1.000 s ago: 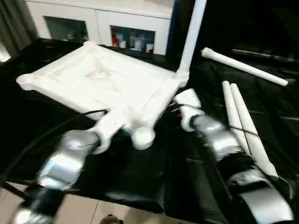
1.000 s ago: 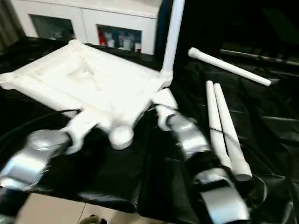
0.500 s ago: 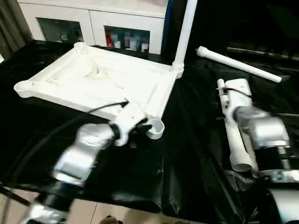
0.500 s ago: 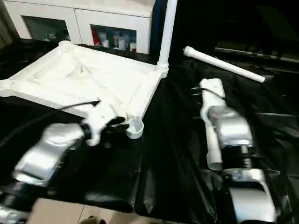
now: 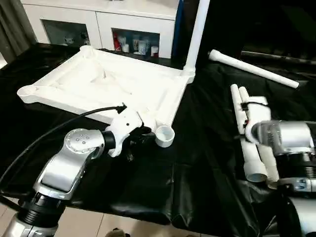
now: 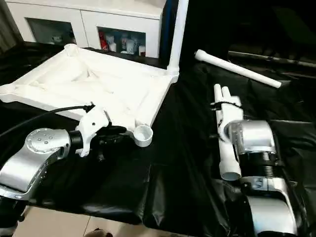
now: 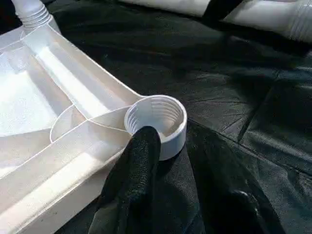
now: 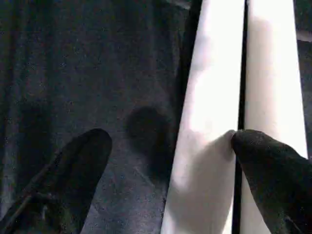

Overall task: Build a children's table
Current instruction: Pick table leg

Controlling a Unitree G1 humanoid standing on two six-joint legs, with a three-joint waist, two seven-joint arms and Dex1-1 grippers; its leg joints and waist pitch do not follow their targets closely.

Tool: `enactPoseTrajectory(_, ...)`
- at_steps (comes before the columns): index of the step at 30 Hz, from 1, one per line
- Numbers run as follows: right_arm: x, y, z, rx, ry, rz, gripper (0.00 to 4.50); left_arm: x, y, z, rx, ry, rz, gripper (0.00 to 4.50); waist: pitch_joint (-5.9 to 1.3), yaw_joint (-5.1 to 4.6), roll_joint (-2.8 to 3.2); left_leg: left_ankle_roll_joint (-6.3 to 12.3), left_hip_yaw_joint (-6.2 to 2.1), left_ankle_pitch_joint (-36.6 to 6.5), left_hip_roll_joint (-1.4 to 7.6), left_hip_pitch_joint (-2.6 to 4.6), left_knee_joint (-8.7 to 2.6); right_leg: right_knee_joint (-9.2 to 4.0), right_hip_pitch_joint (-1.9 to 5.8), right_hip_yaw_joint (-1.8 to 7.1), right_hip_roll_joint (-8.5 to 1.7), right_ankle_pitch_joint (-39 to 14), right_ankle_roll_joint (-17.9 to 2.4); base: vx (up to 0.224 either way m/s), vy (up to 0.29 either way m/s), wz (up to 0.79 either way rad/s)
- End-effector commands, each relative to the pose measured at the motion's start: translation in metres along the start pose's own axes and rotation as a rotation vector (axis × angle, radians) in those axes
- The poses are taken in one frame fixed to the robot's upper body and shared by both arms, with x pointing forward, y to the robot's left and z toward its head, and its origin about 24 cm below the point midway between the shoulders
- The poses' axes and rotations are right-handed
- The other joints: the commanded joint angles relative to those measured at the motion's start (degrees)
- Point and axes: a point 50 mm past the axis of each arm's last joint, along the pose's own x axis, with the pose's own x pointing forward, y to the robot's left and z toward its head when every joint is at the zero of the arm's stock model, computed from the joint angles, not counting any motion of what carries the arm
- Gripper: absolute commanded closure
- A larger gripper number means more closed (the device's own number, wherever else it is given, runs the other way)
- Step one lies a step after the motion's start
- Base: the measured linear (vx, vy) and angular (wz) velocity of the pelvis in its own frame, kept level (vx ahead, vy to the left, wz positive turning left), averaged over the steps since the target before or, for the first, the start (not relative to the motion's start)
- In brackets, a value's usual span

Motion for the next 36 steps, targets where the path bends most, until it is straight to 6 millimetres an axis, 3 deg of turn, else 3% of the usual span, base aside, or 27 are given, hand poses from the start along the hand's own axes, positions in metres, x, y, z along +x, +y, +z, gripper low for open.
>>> enactPoseTrajectory(1, -0.003, 0.003, 0.001, -0.003, -0.003, 0.016, 0.02, 0.000, -0.003, 0.003, 0.019, -0.001, -0.018, 3.17, -4.16, 0.08, 0.54, -3.08, -0.42, -10.63, 1.58, 0.99, -3.68, -4.30, 2.98, 2.91, -3.95, -9.26, -9.46, 0.000, 0.000, 0.00)
enactPoseTrajectory(10, -0.010, 0.014, 0.014, -0.001, -0.073, 0.088, 0.02, 0.000, -0.003, 0.003, 0.027, 0.010, -0.022, 3.17, -4.18, 0.07, 0.68, -3.32, -0.47, -10.78, 1.59, 1.00, -3.70, -4.26, 2.97, 2.92, -3.94, -9.27, -9.26, 0.000, 0.000, 0.00)
enactPoseTrajectory(15, -0.010, 0.003, 0.016, -0.013, -0.078, -0.008, 0.02, 0.000, -0.003, 0.003, 0.032, 0.016, -0.022, 3.17, -4.23, 0.15, 0.74, -3.65, -0.43, -10.15, 1.53, 1.02, -3.64, -4.19, 2.99, 2.94, -3.92, -8.91, -9.26, 0.000, 0.000, 0.00)
enactPoseTrajectory(24, 0.001, -0.003, -0.005, 0.030, 0.020, 0.002, 0.02, 0.000, -0.004, 0.003, 0.035, 0.021, -0.030, 3.17, -4.23, 0.15, 0.67, -3.48, -0.44, -10.39, 1.45, 0.93, -3.57, -4.20, 3.11, 2.92, -3.92, -8.94, -9.32, 0.000, 0.000, 0.00)
enactPoseTrajectory(36, 0.012, 0.003, -0.017, 0.144, 0.080, 0.087, 0.02, 0.000, -0.003, 0.003, 0.041, 0.025, -0.034, 3.17, -4.31, 0.17, 0.70, -3.36, -0.42, -10.32, 1.49, 0.99, -3.52, -4.14, 3.10, 2.85, -3.95, -8.69, -9.92, 0.000, 0.000, 0.00)
